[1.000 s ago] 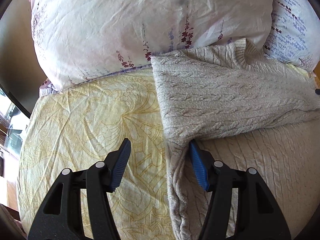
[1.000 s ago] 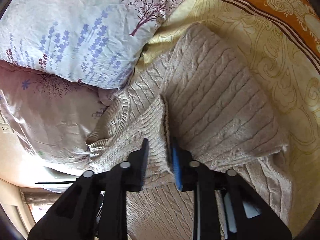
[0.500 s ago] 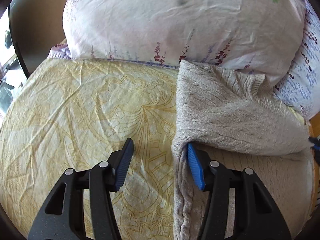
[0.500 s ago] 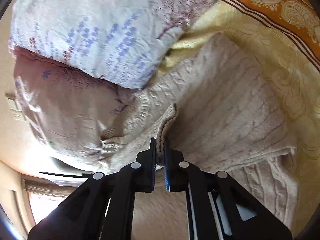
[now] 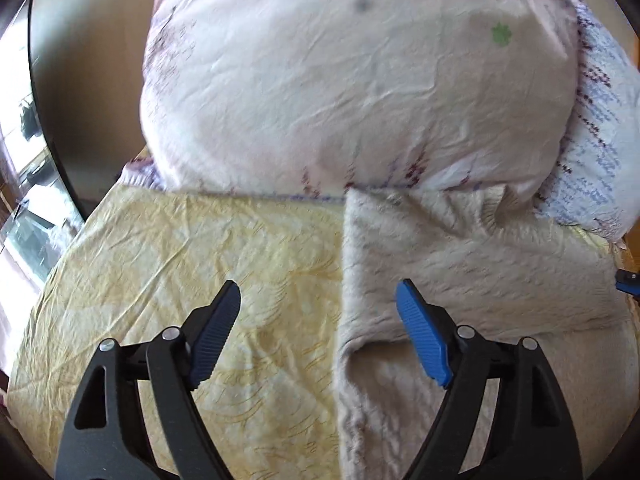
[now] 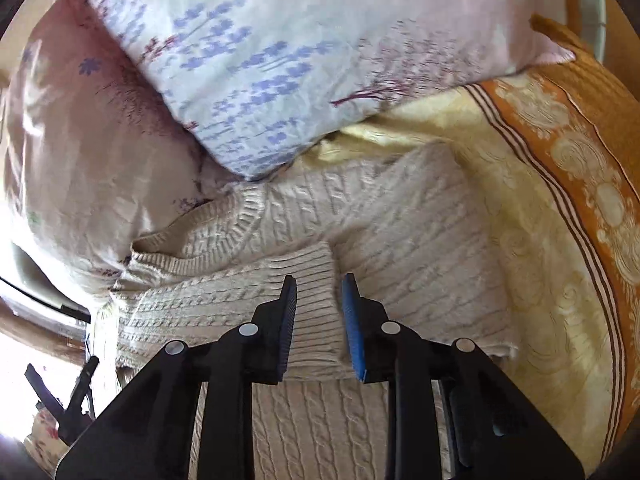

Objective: Fold small clothes

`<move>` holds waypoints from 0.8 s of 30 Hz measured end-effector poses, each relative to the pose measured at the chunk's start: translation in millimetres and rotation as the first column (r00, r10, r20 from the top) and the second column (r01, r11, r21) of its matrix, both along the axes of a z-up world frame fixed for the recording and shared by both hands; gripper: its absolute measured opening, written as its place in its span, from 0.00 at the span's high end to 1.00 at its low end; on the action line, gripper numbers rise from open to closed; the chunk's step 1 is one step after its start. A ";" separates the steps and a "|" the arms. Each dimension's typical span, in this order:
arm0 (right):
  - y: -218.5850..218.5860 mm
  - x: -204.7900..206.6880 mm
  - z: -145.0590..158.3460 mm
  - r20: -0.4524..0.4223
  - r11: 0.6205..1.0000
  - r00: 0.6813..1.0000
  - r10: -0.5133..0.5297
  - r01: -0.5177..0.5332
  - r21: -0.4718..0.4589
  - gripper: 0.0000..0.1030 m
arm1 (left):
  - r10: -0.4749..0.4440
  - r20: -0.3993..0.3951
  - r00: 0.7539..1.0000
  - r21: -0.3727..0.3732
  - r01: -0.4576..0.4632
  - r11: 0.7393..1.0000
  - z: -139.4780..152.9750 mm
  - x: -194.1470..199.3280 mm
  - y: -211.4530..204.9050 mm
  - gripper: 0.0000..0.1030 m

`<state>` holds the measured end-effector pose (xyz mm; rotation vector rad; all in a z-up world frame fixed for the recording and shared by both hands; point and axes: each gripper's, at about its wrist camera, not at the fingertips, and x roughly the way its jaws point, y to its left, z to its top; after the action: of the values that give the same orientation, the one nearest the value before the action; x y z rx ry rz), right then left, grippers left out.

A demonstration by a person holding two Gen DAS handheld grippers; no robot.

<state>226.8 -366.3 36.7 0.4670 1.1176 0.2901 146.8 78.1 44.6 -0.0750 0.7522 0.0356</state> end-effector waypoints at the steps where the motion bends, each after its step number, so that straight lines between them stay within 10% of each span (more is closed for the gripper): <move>1: 8.5 0.8 -1.0 0.005 0.999 0.999 0.035 -0.035 -0.008 0.76 | -0.056 0.011 0.998 -0.024 0.057 0.998 3.8 4.2 -10.0 0.22; 5: 37.4 5.5 -11.0 -0.020 0.990 0.992 0.125 -0.126 -0.070 0.76 | -0.212 -0.052 0.976 -0.038 0.210 0.977 -8.2 27.4 -51.3 0.22; 10: 36.2 1.3 -24.7 -0.040 0.984 0.989 0.146 -0.149 -0.102 0.76 | -0.186 -0.201 0.962 -0.080 0.173 0.982 -53.7 35.8 -48.9 0.24; 17: 28.1 -13.5 -15.5 -0.056 0.984 0.990 0.132 -0.137 -0.109 0.75 | -0.191 -0.182 0.965 -0.132 0.168 0.977 -46.7 20.8 -40.9 0.25; 21: -18.5 -48.0 11.7 0.017 0.997 1.000 0.007 -0.006 -0.075 0.27 | -0.157 -0.134 0.979 -0.251 0.119 0.961 -28.2 -14.2 -7.4 0.23; 24: -64.6 -73.7 18.3 0.022 0.997 0.997 -0.068 0.069 -0.027 0.25 | -0.137 -0.155 0.978 -0.307 0.084 0.948 -28.7 -41.6 17.8 0.23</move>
<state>153.1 -430.9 55.0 0.4758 1.0811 0.2194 105.2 95.9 15.9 -0.3216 0.9329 -0.1824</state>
